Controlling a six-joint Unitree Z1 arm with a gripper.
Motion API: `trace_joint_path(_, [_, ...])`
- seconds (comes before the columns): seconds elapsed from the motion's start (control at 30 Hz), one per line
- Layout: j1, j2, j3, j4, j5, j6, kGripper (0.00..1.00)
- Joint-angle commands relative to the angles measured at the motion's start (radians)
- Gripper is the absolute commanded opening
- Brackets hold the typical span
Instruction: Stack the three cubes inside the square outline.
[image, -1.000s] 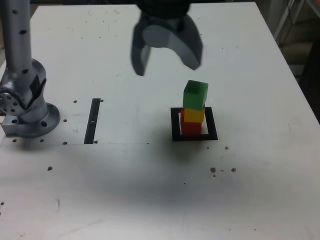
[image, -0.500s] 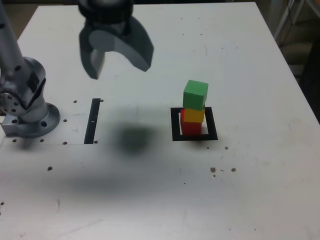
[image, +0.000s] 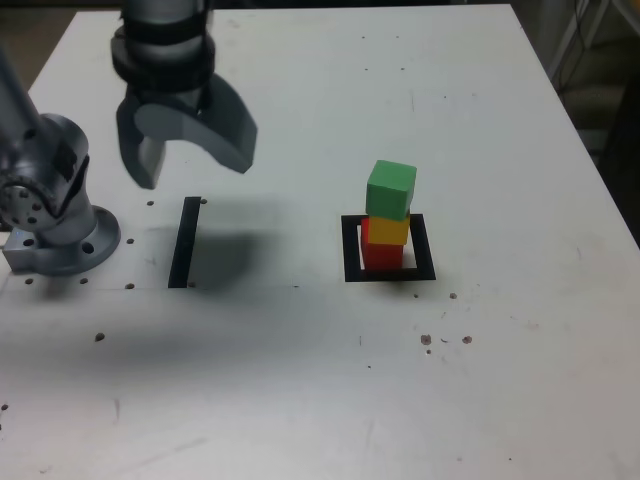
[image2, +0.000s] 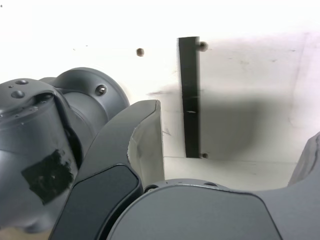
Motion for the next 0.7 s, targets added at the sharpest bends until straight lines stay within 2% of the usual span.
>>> trace_joint_path(0.0, [0.003,-0.013,0.026,-0.024,-0.006,0.003,0.99])
trace_joint_path(0.23, [0.004,-0.027,0.133,-0.117,-0.032,0.006,0.99])
trace_joint_path(0.67, [0.004,-0.003,0.252,-0.282,-0.055,0.008,0.99])
